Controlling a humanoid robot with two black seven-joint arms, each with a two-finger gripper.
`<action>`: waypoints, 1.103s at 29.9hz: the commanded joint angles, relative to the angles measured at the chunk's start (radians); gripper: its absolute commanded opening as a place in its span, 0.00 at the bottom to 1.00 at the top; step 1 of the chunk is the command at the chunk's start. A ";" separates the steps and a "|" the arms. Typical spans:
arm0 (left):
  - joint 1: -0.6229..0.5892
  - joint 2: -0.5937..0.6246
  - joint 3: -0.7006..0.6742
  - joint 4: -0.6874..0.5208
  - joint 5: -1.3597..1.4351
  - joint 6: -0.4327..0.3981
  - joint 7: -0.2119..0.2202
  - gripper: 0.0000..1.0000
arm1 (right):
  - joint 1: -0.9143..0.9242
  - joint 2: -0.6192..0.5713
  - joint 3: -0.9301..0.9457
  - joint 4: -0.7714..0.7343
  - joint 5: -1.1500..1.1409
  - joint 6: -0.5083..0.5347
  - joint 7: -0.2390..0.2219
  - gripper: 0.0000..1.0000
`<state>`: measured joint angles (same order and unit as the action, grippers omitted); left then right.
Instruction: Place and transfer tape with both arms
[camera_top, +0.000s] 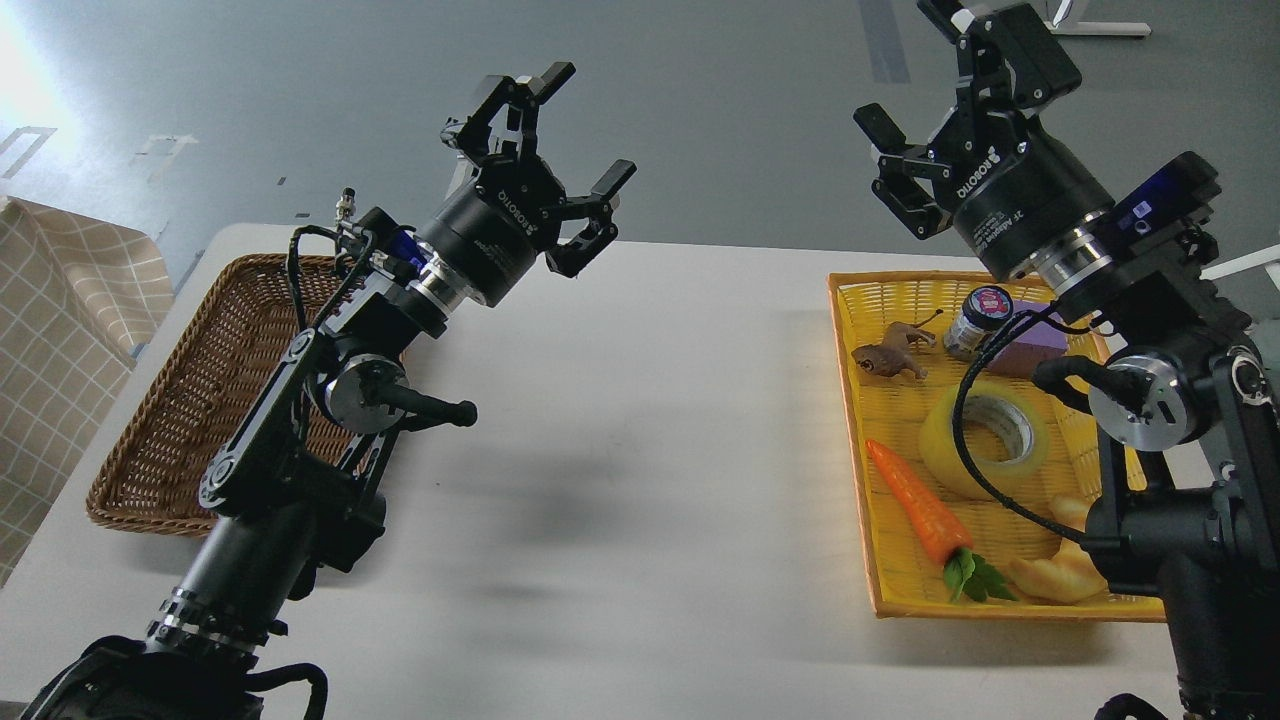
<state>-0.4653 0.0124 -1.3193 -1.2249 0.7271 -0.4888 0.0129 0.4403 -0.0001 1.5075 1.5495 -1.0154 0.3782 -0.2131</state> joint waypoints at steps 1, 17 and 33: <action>-0.003 0.000 0.000 0.001 0.002 0.000 0.001 0.98 | 0.000 0.000 -0.013 0.010 0.000 -0.001 0.000 1.00; -0.007 0.012 0.005 -0.010 0.003 0.000 -0.010 0.98 | -0.008 0.000 -0.015 0.011 0.000 -0.001 0.000 1.00; -0.013 0.018 0.005 -0.007 0.003 0.000 -0.011 0.98 | -0.018 0.000 -0.015 0.020 0.000 0.001 0.000 1.00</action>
<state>-0.4790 0.0279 -1.3146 -1.2333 0.7302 -0.4887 0.0016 0.4282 0.0000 1.4928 1.5652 -1.0155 0.3790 -0.2132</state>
